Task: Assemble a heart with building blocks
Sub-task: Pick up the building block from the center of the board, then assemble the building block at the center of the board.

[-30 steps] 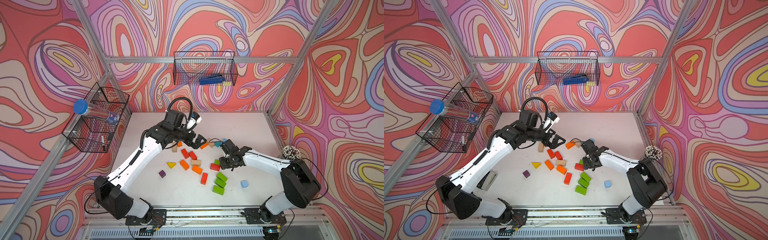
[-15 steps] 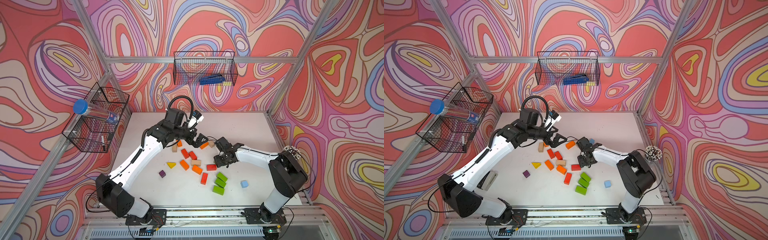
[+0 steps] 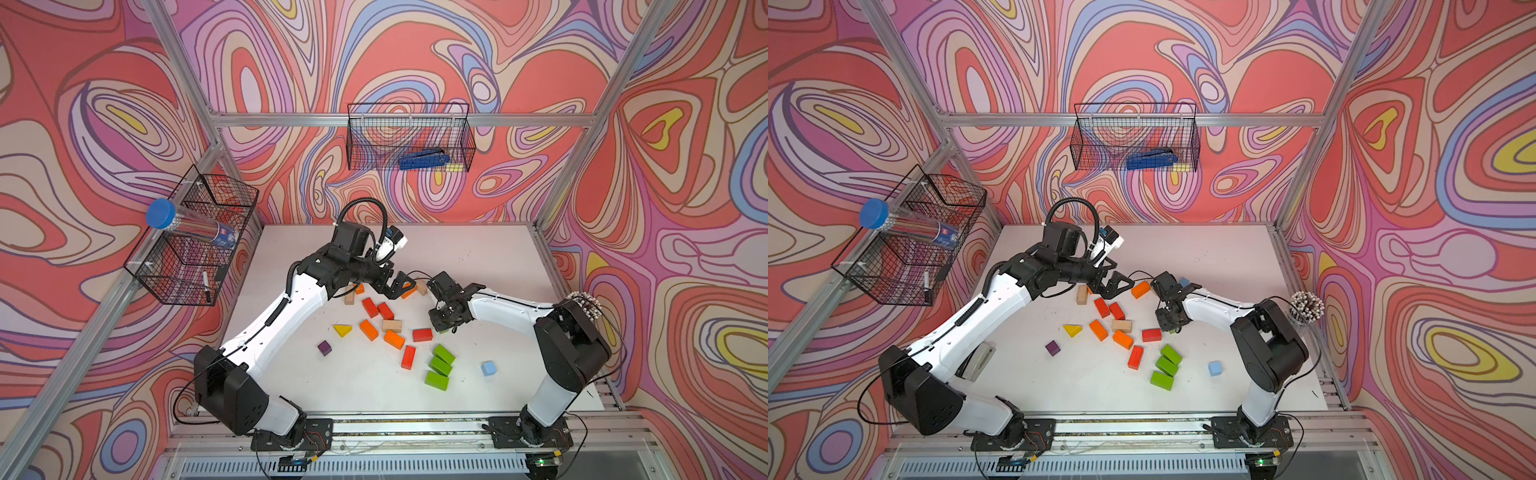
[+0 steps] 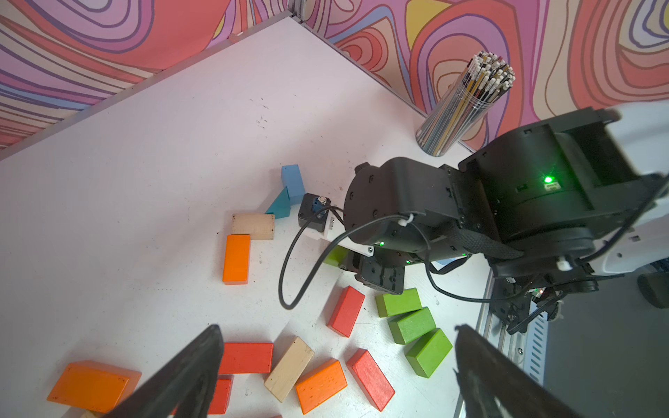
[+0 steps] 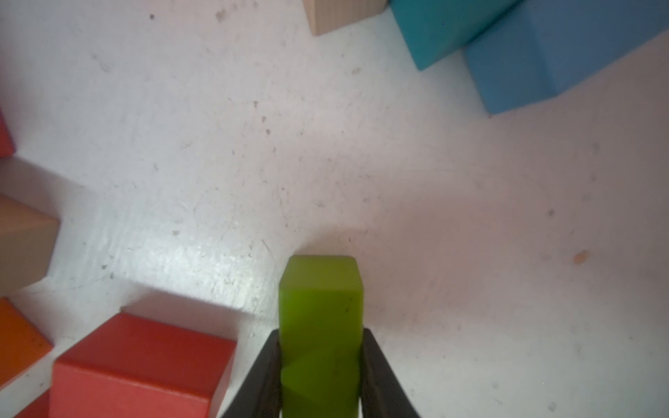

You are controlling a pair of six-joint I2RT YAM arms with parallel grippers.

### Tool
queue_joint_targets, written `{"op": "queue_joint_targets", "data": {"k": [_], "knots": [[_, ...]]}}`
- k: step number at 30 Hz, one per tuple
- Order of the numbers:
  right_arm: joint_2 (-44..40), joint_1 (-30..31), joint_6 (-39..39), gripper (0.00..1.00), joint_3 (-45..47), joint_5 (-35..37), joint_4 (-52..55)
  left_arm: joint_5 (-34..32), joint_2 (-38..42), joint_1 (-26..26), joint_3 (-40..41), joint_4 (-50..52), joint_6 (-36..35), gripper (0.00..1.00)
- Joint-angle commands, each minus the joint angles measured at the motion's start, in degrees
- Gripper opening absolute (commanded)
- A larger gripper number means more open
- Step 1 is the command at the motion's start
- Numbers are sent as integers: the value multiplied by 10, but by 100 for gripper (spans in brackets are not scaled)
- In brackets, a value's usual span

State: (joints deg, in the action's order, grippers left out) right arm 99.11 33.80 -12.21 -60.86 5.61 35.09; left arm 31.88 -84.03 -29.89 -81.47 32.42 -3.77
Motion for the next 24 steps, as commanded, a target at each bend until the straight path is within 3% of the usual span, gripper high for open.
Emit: {"op": "queue_joint_targets", "data": {"k": [1, 10, 24], "knots": [[-10, -27, -22, 30, 8, 34, 21, -8, 17, 4, 8, -11, 3, 100], [21, -108, 3, 31, -26, 27, 28, -19, 18, 4, 9, -13, 13, 99], [110, -161, 54, 34, -108, 3, 17, -21, 18, 4, 11, -16, 16, 100]]}}
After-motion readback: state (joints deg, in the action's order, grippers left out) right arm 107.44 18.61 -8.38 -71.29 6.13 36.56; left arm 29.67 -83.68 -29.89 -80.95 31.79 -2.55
